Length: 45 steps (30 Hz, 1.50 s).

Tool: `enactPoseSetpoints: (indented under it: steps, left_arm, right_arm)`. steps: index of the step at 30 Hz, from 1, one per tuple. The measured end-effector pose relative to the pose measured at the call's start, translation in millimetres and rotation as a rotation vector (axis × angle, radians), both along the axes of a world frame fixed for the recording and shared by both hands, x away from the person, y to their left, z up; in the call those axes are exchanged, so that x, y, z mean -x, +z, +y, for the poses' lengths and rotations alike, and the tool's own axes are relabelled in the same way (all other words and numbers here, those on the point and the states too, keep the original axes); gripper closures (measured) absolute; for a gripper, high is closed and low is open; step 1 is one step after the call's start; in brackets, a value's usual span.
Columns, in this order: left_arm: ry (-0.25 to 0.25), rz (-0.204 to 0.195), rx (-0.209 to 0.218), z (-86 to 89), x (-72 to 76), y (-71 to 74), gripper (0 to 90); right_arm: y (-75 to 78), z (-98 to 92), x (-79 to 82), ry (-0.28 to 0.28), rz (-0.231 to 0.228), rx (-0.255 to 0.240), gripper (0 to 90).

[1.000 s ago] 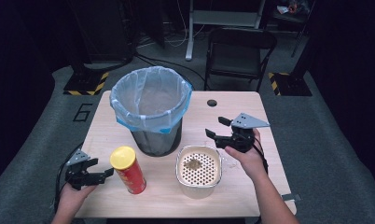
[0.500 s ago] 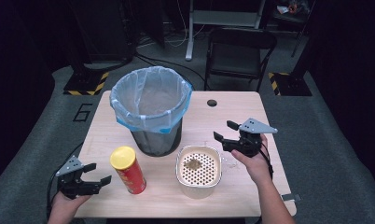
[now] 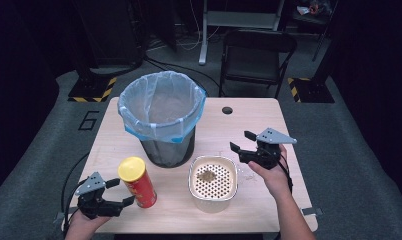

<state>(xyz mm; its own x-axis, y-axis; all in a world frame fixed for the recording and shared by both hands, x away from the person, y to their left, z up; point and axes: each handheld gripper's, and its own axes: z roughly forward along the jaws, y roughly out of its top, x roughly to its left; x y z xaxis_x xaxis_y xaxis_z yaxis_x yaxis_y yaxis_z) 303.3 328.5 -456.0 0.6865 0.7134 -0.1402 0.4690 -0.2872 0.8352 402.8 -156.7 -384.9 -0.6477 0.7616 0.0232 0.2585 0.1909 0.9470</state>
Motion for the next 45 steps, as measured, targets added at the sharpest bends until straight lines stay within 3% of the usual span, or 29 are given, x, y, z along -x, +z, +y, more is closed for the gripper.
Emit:
enactPoseSetpoints:
  steps: [6,10,12,14,21,22,25,26,29,36,44,45]
  left_arm:
    - [-0.02,0.009,-0.011,-13.8,-8.1,-4.6,10.4]
    - [-0.029,-0.009,-0.035,-18.4,-13.6,-8.0,10.6]
    - [-0.01,-0.005,-0.01,-21.8,-14.1,-10.7,10.9]
    - [-0.023,-0.014,-0.022,-22.4,-14.4,-11.1,11.8]
    - [-0.026,-0.041,-0.002,-27.2,-16.1,-16.9,12.4]
    - [-0.026,-0.027,0.003,-27.9,-15.5,-18.0,12.4]
    - [-0.022,-0.041,-0.013,-29.3,-16.0,-21.7,13.2]
    - [-0.032,-0.054,-0.038,-28.8,-16.8,-23.1,13.3]
    - [-0.028,-0.058,-0.023,-30.7,-16.3,-26.0,14.0]
    - [-0.035,-0.067,-0.034,-32.7,-16.4,-31.3,17.6]
    - [-0.037,-0.092,-0.066,-37.2,-14.4,-31.4,23.2]
    - [-0.042,-0.1,-0.086,-37.3,-14.4,-30.5,23.4]
  right_arm:
    - [-2.5,-5.2,-0.8,-0.015,0.011,-0.011,30.0]
    - [-4.6,-6.8,-1.8,-0.015,0.013,-0.006,30.0]
    - [-5.7,-7.1,-1.8,-0.021,0.019,-0.005,30.0]
    - [-6.5,-7.5,-2.5,-0.021,0.019,0.002,30.0]
    - [-6.7,-9.5,-2.2,-0.03,0.02,-0.001,30.0]
    - [-7.6,-9.7,-2.4,-0.027,0.018,-0.002,30.0]
    - [-9.6,-9.6,-2.7,-0.033,0.028,-0.003,30.1]
    - [-10.0,-9.9,-2.8,-0.033,0.03,-0.002,30.0]
    - [-11.0,-10.4,-3.5,-0.034,0.029,-0.001,30.0]
    - [-11.7,-10.8,-3.7,-0.031,0.03,0.003,30.1]
    - [-13.3,-11.2,-3.9,-0.038,0.033,0.004,30.0]
    - [-13.7,-11.1,-4.1,-0.037,0.035,0.003,30.0]
